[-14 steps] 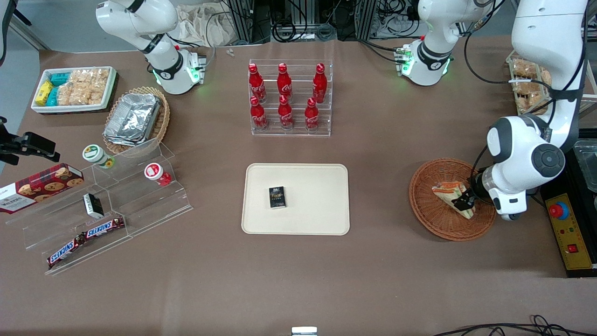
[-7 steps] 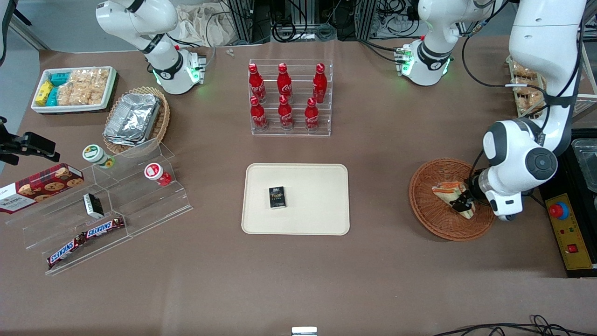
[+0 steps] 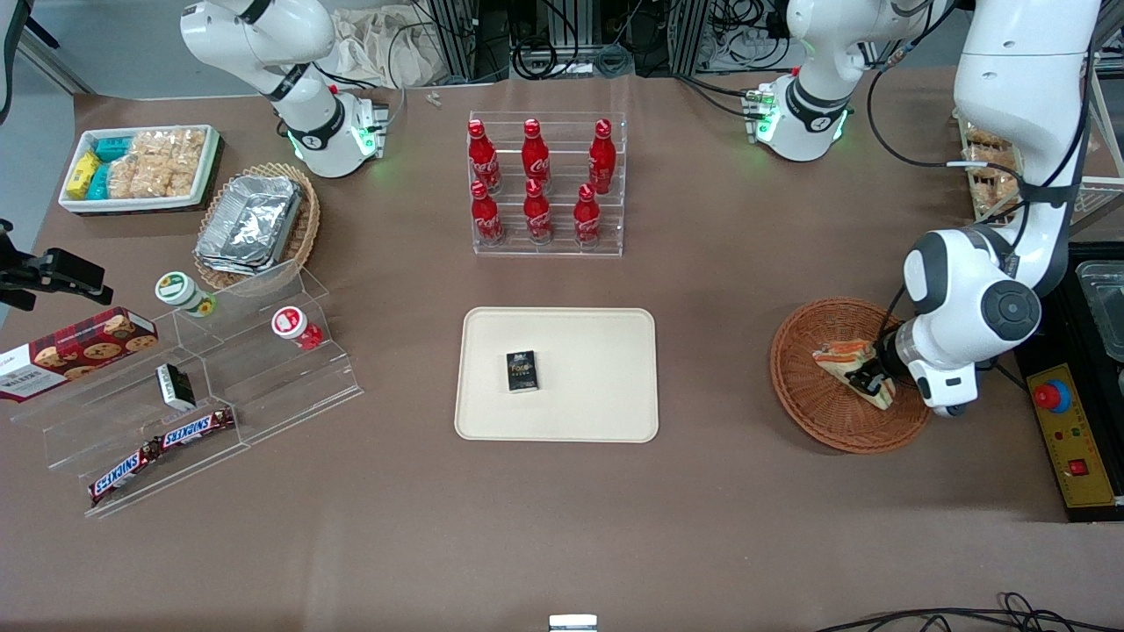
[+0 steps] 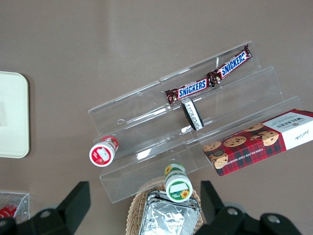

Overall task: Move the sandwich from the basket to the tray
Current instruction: 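Close the left gripper on the sandwich wedge and lift it, then carry the sandwich with the left gripper over the cream tray and lower it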

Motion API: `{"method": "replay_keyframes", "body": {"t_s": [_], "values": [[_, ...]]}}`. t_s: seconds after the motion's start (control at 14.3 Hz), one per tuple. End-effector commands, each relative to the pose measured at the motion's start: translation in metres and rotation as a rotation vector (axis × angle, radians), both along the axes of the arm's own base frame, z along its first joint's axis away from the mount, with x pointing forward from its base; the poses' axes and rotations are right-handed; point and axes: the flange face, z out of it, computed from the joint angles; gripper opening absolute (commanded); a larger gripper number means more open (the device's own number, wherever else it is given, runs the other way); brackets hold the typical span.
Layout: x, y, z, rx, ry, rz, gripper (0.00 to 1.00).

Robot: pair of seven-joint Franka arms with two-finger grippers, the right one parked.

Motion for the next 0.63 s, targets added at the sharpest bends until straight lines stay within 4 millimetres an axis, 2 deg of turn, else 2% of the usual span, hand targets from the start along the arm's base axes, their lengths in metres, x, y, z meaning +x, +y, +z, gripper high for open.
{"method": "replay_keyframes", "body": {"t_s": [0.0, 0.14, 0.28, 0.42, 0.56], "values": [[0.004, -0.003, 0.014, 0.003, -0.033, 0.026, 0.0], [0.012, -0.008, 0.031, 0.001, -0.035, 0.025, 0.0], [0.027, -0.02, 0.065, 0.0, -0.026, -0.001, 0.0], [0.049, -0.05, 0.114, -0.003, -0.01, -0.048, 0.0], [0.067, -0.09, 0.166, -0.007, -0.011, -0.109, 0.0]]}}
